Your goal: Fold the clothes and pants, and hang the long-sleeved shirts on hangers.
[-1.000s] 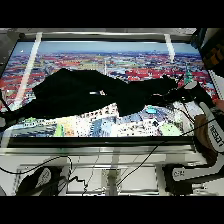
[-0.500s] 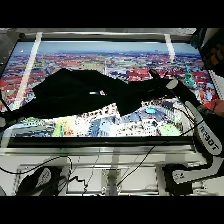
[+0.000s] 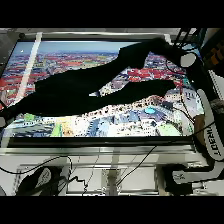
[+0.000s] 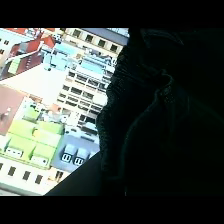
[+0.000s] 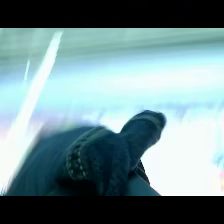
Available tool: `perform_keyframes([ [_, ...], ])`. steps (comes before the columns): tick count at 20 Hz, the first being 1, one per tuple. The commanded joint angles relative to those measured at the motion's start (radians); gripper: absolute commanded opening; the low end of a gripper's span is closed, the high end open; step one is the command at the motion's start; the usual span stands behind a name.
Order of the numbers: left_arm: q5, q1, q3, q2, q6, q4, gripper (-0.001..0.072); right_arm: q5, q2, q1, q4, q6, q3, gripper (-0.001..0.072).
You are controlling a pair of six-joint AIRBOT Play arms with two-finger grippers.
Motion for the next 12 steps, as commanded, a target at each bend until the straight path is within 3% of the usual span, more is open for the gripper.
perform_keyframes([
  [1,0.018,-0.003,0.000,-0.006,0.001,-0.069,0.0061,-0.277,-0.097,-0.008,-0.010,0.070,0.032,0.0020],
  [4,0.019,-0.008,0.000,-0.006,0.002,-0.066,0.0060,-0.266,-0.233,-0.035,0.065,0.094,0.062,0.0020],
  [6,0.020,-0.008,0.000,-0.006,0.005,-0.066,0.0060,-0.185,-0.298,-0.058,0.098,0.108,0.097,0.0037],
  [7,0.019,-0.008,0.000,-0.006,0.004,-0.066,0.0060,-0.122,-0.310,-0.069,0.089,0.106,0.109,0.0256],
  [8,0.019,-0.008,0.000,-0.006,0.004,-0.066,0.0060,-0.077,-0.309,-0.080,0.064,0.103,0.109,0.0620],
  [9,0.020,-0.008,0.000,-0.006,0.004,-0.066,0.0061,-0.032,-0.301,-0.091,0.031,0.103,0.115,0.0681],
  [10,0.019,-0.008,0.000,-0.006,0.004,-0.066,0.0060,0.020,-0.288,-0.108,0.003,0.103,0.123,0.0681],
  [12,0.019,-0.008,0.000,-0.006,0.004,-0.066,0.0061,0.140,-0.249,-0.157,-0.044,0.103,0.136,0.0611],
])
